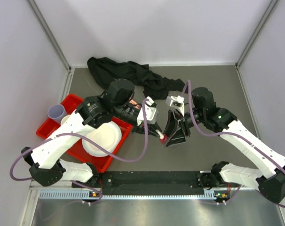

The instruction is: Paint the nails

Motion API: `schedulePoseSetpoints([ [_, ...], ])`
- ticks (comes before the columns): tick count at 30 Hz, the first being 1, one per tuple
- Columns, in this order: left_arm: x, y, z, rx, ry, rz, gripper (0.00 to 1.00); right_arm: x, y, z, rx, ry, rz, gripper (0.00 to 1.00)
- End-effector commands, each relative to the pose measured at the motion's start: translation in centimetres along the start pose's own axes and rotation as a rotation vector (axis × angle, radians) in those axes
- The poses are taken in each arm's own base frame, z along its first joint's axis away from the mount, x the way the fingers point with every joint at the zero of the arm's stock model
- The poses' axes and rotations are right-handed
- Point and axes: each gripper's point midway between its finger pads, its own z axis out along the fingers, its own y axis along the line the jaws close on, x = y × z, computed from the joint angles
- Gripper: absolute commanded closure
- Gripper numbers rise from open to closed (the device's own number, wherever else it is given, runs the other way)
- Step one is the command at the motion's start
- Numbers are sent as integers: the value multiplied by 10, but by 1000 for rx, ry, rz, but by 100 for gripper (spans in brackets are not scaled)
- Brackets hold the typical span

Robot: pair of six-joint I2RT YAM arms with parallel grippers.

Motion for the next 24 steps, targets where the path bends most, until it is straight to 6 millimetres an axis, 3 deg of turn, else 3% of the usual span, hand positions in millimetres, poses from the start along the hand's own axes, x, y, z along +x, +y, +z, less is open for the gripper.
schedulePoseSetpoints([
  [1, -11, -5, -3, 36, -30, 35, 100, -15, 14, 2, -53, -6, -102, 58],
  [14, -13, 3, -2, 9, -35, 56, 100, -15, 15, 5, -71, 8, -79, 69],
  [16, -14, 4, -2, 4, -37, 64, 100, -16, 16, 5, -71, 8, -81, 80],
  [18, -13, 11, -4, -29, -32, 49, 100, -16, 17, 5, -76, 9, -112, 100],
  [19, -14, 15, -4, -54, -35, 42, 100, -16, 14, 5, -53, 8, -118, 100],
  [20, -22, 29, -8, -120, -57, 61, 97, -16, 12, 6, -34, 7, -122, 100],
  [22, -25, 46, -19, -253, -77, -1, 78, -19, 2, 4, 58, -12, -152, 100],
  [23, -36, 60, -31, -326, -125, 14, 55, -20, -2, 3, 95, -19, -166, 100],
  [24, -37, 58, -42, -376, -152, -25, 47, -21, -2, 0, 133, -32, -193, 100],
])
